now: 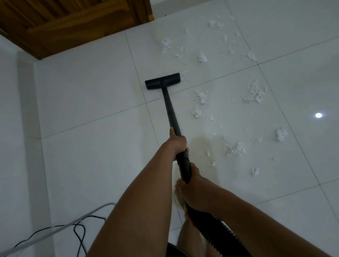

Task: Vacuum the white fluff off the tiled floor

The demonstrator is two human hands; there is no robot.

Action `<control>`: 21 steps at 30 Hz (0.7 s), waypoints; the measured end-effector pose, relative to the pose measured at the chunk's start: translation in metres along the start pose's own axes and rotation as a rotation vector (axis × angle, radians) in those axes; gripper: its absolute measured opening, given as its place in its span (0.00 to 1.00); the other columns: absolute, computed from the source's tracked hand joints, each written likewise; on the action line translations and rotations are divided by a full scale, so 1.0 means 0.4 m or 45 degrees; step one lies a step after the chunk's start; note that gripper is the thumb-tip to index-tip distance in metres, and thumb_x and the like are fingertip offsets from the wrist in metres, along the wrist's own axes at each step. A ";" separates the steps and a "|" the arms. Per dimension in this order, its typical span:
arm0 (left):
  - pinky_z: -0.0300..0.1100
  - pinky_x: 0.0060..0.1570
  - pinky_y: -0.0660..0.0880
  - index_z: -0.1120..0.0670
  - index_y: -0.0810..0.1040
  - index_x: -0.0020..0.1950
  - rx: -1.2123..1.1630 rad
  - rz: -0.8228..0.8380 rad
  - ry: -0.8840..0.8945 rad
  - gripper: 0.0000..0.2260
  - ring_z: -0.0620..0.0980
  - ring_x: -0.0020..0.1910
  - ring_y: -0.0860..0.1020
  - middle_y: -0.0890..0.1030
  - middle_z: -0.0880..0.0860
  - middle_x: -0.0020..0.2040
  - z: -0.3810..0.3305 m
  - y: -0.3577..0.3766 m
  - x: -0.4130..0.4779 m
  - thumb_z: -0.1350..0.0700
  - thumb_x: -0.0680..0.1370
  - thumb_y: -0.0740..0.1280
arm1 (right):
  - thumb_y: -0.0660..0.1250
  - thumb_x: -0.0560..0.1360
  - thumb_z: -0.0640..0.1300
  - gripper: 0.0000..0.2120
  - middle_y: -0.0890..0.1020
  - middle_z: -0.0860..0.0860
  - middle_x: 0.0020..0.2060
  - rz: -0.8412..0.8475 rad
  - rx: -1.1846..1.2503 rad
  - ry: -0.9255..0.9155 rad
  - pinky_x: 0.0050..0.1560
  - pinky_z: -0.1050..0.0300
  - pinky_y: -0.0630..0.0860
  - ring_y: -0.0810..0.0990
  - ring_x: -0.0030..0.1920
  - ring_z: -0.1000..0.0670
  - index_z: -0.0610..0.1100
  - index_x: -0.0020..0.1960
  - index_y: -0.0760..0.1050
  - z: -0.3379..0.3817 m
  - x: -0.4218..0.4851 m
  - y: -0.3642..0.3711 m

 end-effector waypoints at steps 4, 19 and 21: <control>0.43 0.35 0.78 0.37 0.38 0.80 -0.023 0.004 0.001 0.33 0.49 0.34 0.74 0.77 0.57 0.43 -0.062 -0.033 0.028 0.58 0.84 0.53 | 0.55 0.85 0.43 0.33 0.80 0.35 0.51 0.028 0.030 0.036 0.25 0.59 0.77 0.77 0.22 0.50 0.66 0.79 0.43 0.069 0.025 -0.017; 0.43 0.34 0.78 0.36 0.38 0.80 -0.027 -0.007 -0.009 0.33 0.49 0.33 0.75 0.77 0.56 0.40 -0.284 -0.127 0.098 0.58 0.84 0.54 | 0.55 0.85 0.43 0.32 0.77 0.38 0.47 -0.021 -0.090 -0.021 0.16 0.68 0.67 0.72 0.14 0.57 0.57 0.82 0.41 0.298 0.085 -0.115; 0.43 0.33 0.78 0.36 0.38 0.80 -0.028 -0.014 -0.011 0.33 0.48 0.34 0.75 0.77 0.56 0.42 -0.300 -0.123 0.097 0.57 0.84 0.54 | 0.55 0.86 0.42 0.32 0.76 0.39 0.48 -0.018 -0.109 -0.028 0.16 0.69 0.66 0.72 0.16 0.57 0.56 0.82 0.42 0.313 0.081 -0.134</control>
Point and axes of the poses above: each hand's wrist, its own x-axis towards the middle knuckle, its own y-axis out of the palm, z = x × y, the point moved 3 cm from there along x, towards the middle knuckle
